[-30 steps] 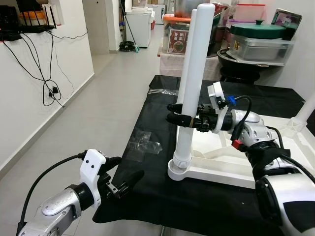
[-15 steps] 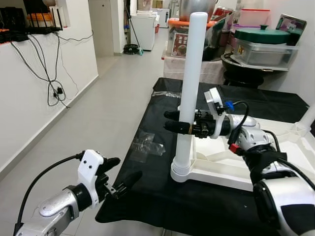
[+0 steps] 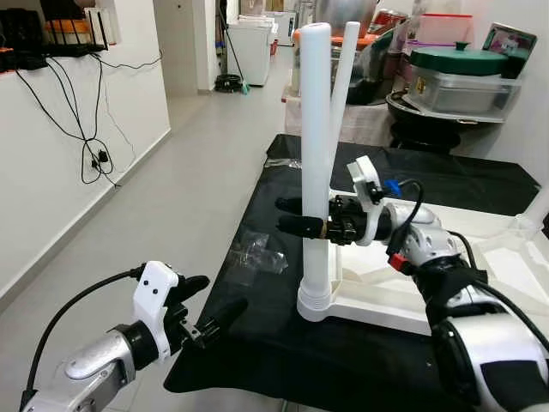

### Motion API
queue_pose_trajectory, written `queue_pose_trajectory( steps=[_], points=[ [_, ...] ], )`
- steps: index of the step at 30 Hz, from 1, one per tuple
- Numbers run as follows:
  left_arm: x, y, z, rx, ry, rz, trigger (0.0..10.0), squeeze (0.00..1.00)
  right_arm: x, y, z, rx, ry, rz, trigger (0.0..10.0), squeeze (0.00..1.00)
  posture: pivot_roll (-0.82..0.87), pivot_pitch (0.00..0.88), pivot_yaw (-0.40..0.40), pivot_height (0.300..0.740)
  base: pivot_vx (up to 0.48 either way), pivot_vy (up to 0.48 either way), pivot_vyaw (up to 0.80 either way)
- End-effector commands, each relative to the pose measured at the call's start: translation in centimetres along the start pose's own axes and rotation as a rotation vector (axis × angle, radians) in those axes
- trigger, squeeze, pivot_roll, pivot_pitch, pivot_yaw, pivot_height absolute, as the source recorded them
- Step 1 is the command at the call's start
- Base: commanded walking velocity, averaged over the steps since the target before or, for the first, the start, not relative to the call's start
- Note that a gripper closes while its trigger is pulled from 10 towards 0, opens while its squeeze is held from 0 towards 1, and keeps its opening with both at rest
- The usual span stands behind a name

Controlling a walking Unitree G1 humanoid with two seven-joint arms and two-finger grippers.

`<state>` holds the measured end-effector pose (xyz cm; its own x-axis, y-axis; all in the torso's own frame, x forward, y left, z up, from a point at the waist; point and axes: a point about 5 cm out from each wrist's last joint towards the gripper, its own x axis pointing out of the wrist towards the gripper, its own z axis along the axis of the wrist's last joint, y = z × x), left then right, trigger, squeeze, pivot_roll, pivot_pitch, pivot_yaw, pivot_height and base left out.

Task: Building children table

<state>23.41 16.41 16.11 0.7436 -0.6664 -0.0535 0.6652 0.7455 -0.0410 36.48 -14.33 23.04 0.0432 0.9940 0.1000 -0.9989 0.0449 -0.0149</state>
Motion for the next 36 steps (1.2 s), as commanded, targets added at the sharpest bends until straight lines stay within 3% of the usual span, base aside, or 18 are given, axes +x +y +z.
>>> queue_pose_trajectory(
  steps=[1,5,15,27,36],
  points=[
    [-0.1,0.0,-0.2,-0.014,0.013,-0.002,10.0,0.0,0.3,0.8,-2.7,0.138,-0.023,0.038,0.0,0.0,0.16,0.0,-0.071,0.74,0.0,0.0,0.0],
    [0.0,0.1,-0.2,-0.018,0.012,-0.001,10.0,0.0,0.7,1.4,-3.4,0.164,-0.104,0.05,0.0,0.0,0.16,0.0,-0.069,0.74,0.0,0.0,0.0],
    [0.1,0.1,-0.3,-0.02,0.014,-0.002,10.0,0.0,1.0,1.9,-4.1,0.16,-0.152,0.028,0.0,0.0,0.15,0.0,-0.063,0.74,0.0,0.0,0.0],
    [0.2,0.2,-0.5,-0.011,0.024,-0.003,10.0,0.0,0.1,2.2,-4.6,0.119,-0.11,-0.038,0.0,0.0,0.14,0.0,-0.057,0.74,0.0,0.0,0.0],
    [0.3,0.4,-0.8,-0.007,0.034,-0.001,10.0,0.0,-0.8,1.9,-4.3,0.092,0.0,-0.052,0.0,0.0,0.14,0.0,-0.057,0.74,0.0,0.0,0.0]
  ],
)
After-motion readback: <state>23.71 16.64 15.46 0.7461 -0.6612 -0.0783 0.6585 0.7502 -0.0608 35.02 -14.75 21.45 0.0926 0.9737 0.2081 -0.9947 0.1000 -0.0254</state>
